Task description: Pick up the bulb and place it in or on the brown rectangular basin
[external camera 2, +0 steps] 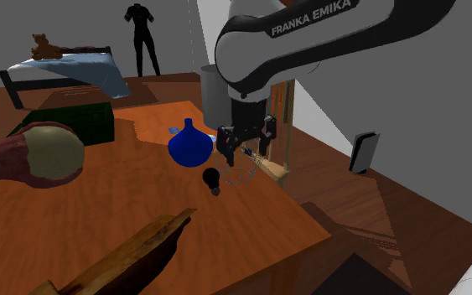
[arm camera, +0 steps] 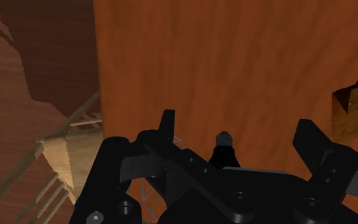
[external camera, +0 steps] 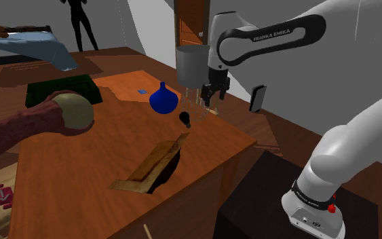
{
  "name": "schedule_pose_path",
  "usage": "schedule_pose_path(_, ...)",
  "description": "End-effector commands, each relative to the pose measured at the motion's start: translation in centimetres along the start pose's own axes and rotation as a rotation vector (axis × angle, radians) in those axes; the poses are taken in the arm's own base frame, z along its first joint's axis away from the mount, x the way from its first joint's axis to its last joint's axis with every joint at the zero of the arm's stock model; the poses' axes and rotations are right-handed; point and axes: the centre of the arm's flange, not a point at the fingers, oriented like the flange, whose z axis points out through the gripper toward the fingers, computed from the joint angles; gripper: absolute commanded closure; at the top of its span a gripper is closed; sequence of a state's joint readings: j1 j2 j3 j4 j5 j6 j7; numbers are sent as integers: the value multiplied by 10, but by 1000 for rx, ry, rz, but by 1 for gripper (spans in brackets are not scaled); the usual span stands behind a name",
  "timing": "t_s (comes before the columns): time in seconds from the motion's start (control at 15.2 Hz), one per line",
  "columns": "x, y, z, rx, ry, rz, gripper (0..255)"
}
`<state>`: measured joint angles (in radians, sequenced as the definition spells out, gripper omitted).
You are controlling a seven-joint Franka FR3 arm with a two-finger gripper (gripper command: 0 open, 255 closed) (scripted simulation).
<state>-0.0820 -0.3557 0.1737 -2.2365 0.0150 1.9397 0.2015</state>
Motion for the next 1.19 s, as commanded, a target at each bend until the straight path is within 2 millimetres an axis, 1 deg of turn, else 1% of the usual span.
schedule_pose_path(0.0, 23, -5, 18, 1, -6, 42, 0)
schedule_pose_path(0.33, 77, -17, 57, 0, -22, 143, 0)
schedule_pose_path(0.66, 132, -24, 97, -1, -38, 244, 0)
schedule_pose_path(0.73, 138, -24, 101, -1, -40, 254, 0)
schedule_pose_path(1.12, 137, -24, 133, -1, -40, 254, 0)
